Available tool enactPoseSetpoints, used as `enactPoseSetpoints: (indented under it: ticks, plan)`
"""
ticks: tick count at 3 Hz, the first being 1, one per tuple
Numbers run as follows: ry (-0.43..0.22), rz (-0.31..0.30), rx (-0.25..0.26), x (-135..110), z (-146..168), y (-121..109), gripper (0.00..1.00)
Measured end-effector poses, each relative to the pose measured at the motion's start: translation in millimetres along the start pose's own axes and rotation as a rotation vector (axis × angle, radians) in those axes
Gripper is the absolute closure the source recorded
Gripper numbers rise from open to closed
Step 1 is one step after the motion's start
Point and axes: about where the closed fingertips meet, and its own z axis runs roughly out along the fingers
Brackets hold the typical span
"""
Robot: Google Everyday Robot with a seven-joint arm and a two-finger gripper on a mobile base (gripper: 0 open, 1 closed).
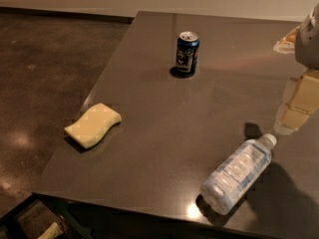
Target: Move blue plastic bottle near pepsi can
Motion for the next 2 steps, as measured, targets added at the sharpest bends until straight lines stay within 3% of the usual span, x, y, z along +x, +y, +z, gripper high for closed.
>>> enactPoseSetpoints:
  ticks: [2]
  plan:
    - [-0.018, -0.035, -0.001, -2.9, -0.4, 3.4, 0.00]
